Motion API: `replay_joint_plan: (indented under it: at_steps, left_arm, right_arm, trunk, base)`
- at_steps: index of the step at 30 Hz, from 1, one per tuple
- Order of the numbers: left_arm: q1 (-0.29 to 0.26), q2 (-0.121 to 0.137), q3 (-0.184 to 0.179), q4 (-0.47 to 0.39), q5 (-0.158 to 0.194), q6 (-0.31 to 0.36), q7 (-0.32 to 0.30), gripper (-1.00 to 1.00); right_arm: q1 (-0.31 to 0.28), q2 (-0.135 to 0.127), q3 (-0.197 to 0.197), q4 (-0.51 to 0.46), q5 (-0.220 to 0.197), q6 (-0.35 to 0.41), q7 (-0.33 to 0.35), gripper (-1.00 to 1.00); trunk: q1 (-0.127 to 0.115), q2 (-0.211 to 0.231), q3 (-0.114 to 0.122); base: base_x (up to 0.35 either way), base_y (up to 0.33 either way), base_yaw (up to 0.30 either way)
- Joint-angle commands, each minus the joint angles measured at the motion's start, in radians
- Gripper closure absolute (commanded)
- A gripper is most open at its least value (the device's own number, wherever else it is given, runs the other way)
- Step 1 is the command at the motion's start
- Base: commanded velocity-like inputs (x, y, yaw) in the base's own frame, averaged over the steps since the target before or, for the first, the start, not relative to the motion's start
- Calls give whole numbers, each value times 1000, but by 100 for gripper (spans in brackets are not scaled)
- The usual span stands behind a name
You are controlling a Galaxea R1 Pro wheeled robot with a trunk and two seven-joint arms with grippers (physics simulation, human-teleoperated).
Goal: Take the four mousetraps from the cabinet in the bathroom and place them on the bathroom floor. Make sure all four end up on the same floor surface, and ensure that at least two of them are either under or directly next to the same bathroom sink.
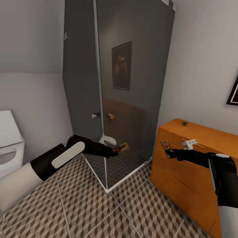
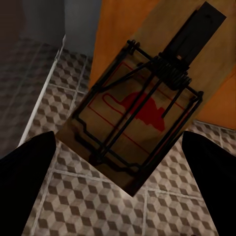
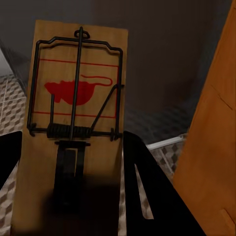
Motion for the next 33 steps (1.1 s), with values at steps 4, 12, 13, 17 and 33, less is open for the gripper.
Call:
replay_joint_plan:
  at_steps: [4, 12, 13, 17, 33]
  left_arm:
    - [-2, 2, -2, -15, 9, 1, 8, 100]
    - [-2, 1, -2, -17, 9, 1, 8, 100]
    - [-2, 1, -2, -17, 9, 1, 8, 100]
    - [-2, 1, -2, -17, 9, 1, 8, 100]
    - [-2, 1, -3, -17, 9, 1, 8, 100]
  right_arm:
    - [-1, 0, -2, 0, 6, 7, 8, 100]
    - [-1, 0, -1, 6, 6, 6, 9, 100]
    - [-1, 0, -1, 6, 6, 6, 9, 100]
    - [-1, 0, 0, 7, 6, 6, 8, 100]
    - [-1, 2, 0, 9, 6, 6, 6, 100]
  trunk:
    - [0, -1, -1]
    - [0, -1, -1]
    - [0, -1, -1]
    - [0, -1, -1]
    - [0, -1, -1]
  base:
    - [0, 0, 284]
    - [0, 0, 284]
    - [0, 0, 284]
    - [0, 0, 284]
    - [0, 0, 284]
